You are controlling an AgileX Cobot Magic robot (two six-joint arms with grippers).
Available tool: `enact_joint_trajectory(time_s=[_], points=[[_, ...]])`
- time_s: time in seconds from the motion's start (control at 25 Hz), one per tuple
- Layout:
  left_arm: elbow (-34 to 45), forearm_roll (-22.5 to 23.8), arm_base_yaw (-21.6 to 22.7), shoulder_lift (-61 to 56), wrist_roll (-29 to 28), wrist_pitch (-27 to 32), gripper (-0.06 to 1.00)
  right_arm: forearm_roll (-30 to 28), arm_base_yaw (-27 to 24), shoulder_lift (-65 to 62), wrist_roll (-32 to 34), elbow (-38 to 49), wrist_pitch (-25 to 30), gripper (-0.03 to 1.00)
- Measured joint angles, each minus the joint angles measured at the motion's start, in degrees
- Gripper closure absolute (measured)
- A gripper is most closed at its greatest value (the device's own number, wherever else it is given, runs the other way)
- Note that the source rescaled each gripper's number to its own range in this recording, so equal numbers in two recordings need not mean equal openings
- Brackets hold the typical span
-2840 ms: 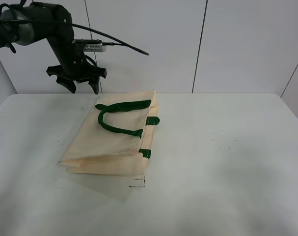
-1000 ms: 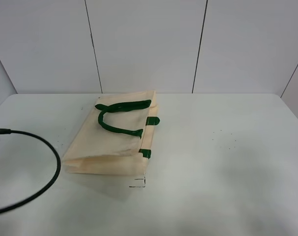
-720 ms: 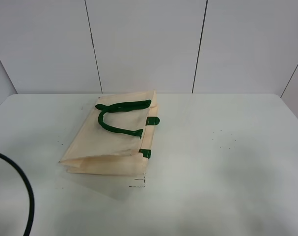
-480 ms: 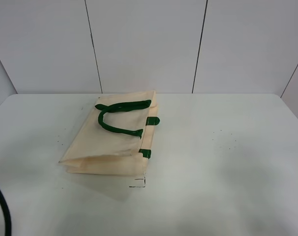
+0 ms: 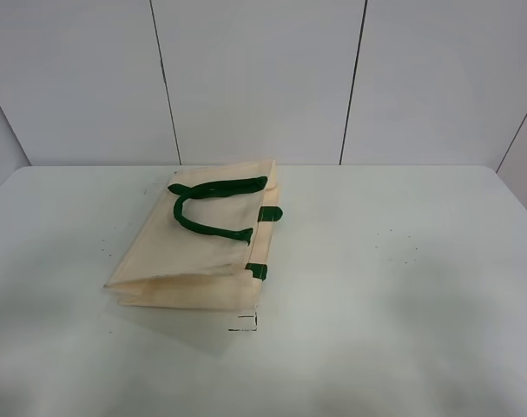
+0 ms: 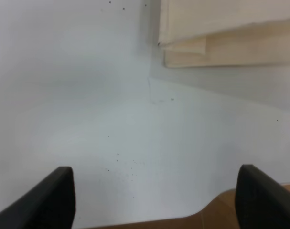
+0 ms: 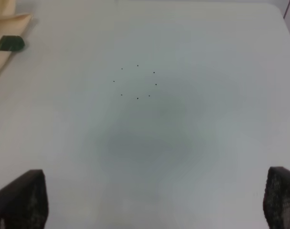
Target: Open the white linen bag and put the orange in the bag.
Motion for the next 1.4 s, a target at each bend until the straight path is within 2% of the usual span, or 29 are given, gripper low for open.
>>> enact_joint_trajectory(time_s=[0.12, 0.36, 0.72, 1.4], points=[[0.0, 0.0, 0.3, -0.1, 0.0, 0.0, 0.0, 0.0, 0.0, 0.0, 0.0, 0.0, 0.0, -0.03], [0.0, -0.1, 6.0, -4.9, 0.0, -0.1, 0.0, 0.0, 0.0, 0.0, 0.0, 0.0, 0.0, -0.03], [0.0, -0.1, 3.5, -9.5, 0.0, 0.0, 0.0, 0.0, 0.0, 0.0, 0.0, 0.0, 0.0, -0.03], [0.0, -0.4, 3.2, -9.5, 0.0, 0.0, 0.0, 0.0, 0.0, 0.0, 0.0, 0.0, 0.0, -0.03]])
